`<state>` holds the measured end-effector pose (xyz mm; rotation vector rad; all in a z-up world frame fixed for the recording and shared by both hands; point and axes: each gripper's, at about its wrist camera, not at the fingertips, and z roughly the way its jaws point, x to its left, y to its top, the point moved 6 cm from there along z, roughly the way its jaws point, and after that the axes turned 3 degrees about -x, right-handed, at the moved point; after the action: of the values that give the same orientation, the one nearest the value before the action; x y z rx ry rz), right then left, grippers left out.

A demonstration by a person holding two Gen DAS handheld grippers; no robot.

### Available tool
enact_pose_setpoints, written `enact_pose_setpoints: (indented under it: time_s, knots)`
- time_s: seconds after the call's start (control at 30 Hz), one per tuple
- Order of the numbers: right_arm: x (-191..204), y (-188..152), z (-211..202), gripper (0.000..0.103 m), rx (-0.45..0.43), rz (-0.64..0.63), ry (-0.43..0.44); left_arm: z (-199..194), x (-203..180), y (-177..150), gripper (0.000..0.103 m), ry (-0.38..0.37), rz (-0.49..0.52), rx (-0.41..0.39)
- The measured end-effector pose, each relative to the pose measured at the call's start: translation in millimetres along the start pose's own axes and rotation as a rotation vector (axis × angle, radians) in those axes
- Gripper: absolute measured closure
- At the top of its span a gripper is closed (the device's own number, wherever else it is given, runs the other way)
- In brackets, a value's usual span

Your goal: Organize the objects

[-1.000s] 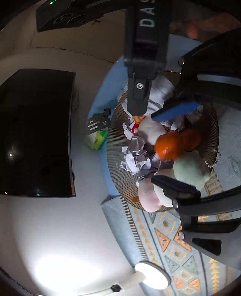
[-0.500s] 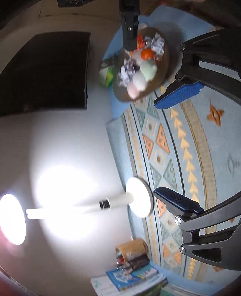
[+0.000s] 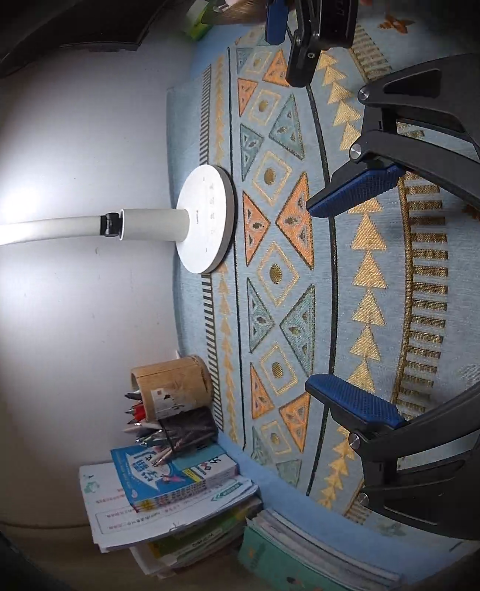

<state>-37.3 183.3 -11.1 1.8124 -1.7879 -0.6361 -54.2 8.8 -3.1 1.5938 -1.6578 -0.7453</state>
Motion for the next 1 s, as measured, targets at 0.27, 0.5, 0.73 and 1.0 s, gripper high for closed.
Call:
enact_pose_setpoints:
  time_s: [0.27, 0.5, 0.73, 1.0]
  knots:
    - [-6.1, 13.3, 44.5, 0.02, 0.035, 0.073, -0.027, 56.6, 23.8, -7.0, 0.018, -0.099, -0.187, 0.2]
    - [-3.8, 12.4, 49.5, 0.01, 0.055, 0.047, -0.057, 62.6, 13.6, -11.1, 0.001, -0.071, -0.115, 0.255]
    - [-1.8, 2.3, 43.6, 0.0, 0.073, 0.043, -0.068, 58.3, 14.4, -16.7, 0.001, -0.042, -0.102, 0.264]
    - [2.0, -7.3, 31.7, 0.0, 0.063, 0.035, -0.062, 49.2, 2.6, -22.0, 0.0, -0.063, -0.053, 0.256]
